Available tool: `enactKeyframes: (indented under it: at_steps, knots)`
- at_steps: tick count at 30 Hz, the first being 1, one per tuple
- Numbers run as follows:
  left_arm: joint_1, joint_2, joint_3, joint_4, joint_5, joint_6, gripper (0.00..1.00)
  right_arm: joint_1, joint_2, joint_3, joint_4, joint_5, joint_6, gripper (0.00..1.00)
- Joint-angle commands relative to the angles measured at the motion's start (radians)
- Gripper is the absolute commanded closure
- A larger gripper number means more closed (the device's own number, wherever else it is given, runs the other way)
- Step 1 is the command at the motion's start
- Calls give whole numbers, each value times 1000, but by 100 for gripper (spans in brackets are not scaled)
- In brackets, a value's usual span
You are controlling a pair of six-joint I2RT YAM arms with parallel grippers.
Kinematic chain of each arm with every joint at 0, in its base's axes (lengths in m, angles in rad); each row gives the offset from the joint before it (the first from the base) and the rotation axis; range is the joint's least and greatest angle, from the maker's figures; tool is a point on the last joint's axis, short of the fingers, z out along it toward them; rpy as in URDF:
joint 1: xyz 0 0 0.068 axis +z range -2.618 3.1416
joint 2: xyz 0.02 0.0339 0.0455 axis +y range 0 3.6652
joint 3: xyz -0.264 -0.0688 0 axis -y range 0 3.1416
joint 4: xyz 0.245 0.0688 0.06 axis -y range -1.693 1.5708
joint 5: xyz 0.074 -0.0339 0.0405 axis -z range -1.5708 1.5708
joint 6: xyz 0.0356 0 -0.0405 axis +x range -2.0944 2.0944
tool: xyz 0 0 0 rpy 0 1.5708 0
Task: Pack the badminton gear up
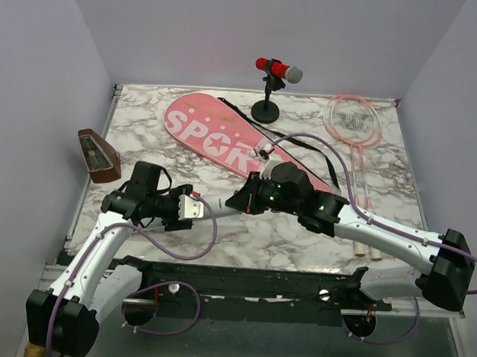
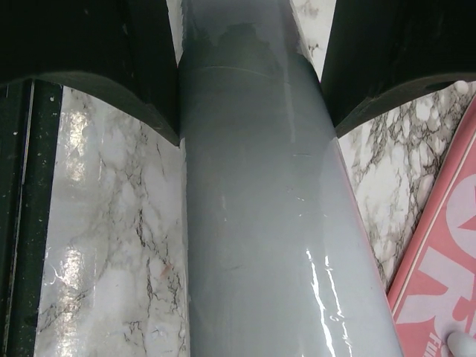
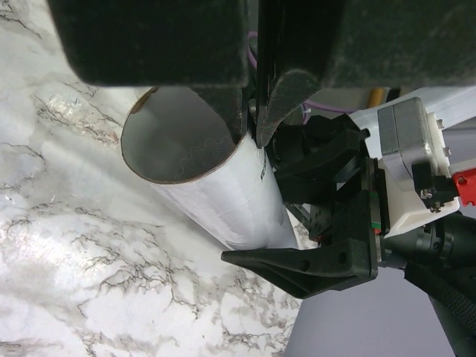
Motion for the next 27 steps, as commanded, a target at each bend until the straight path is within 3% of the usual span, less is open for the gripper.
enactKeyframes:
  at_steps: [1, 4, 5, 7, 9, 13, 18, 20, 27]
  knots:
    - [14, -59, -27, 10, 33, 21, 30, 6, -20, 26, -52, 19, -22, 92]
    - [19, -90, -18, -18, 53, 30, 35, 6, -31, 58, -80, 31, -34, 64]
    - [19, -96, -9, -44, 65, 49, 37, 6, -34, 87, -107, 51, -49, 48]
    - [19, -104, 10, -116, 79, 108, 38, 6, -44, 173, -187, 141, -104, 33]
    - [19, -110, 15, -150, 79, 133, 37, -1, -41, 272, -259, 225, -159, 24]
    - [19, -124, 16, -219, 73, 204, 37, -128, 21, 440, -359, 200, -233, 22]
    - [19, -165, 21, -242, 92, 228, 38, -429, 161, 456, -345, -52, -261, 24]
    - [19, -182, 31, -271, 116, 263, 44, -483, 234, 456, -322, -47, -308, 24]
    - [19, -198, 85, -277, 153, 204, 46, -541, 491, 483, -233, -58, -405, 26]
